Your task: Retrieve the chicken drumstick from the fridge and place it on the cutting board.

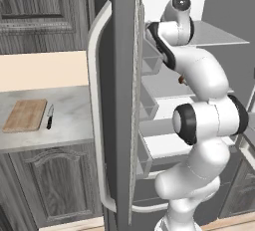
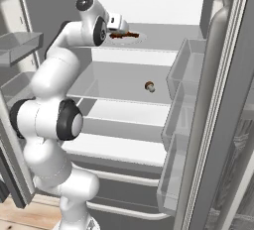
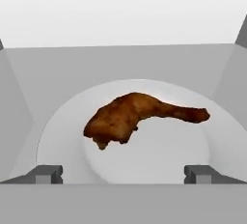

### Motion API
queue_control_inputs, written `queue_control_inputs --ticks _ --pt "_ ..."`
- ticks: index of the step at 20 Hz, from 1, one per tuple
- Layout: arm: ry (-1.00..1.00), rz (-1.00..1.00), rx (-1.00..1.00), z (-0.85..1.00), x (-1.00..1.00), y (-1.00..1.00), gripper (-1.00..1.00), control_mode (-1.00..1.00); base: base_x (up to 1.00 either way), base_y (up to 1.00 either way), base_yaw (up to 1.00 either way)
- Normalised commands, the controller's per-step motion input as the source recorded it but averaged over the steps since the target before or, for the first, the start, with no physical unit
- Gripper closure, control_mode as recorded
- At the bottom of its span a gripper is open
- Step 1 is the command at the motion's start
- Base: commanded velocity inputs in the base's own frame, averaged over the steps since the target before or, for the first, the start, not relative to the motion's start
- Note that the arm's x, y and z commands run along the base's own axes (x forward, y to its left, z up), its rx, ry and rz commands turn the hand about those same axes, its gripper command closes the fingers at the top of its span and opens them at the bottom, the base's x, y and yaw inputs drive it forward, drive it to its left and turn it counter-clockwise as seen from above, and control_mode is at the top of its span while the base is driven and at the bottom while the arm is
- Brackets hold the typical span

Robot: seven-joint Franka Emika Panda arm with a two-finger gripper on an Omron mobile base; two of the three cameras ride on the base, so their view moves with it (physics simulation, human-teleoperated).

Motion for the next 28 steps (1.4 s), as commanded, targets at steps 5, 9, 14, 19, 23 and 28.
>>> queue_control_inputs --ticks 5,9,14,19,23,28 --pt "0.03 -0.06 0.0 0.0 0.51 -0.03 -1.0 -1.0 0.0 0.0 0.0" --pt "0.04 -0.06 0.0 0.0 0.61 -0.04 -1.0 -1.0 0.0 0.0 0.0" --pt "0.08 -0.02 0.0 0.0 0.43 0.0 -1.0 -1.0 0.0 0.0 0.0" --pt "0.12 -0.01 0.0 -0.02 0.2 -0.03 -1.0 -1.0 0.0 0.0 0.0" --pt "0.09 -0.03 0.0 -0.3 0.02 -0.11 -1.0 -1.0 0.0 0.0 0.0" --pt "0.0 -0.01 0.0 -0.48 0.0 -0.05 -1.0 -1.0 0.0 0.0 0.0"
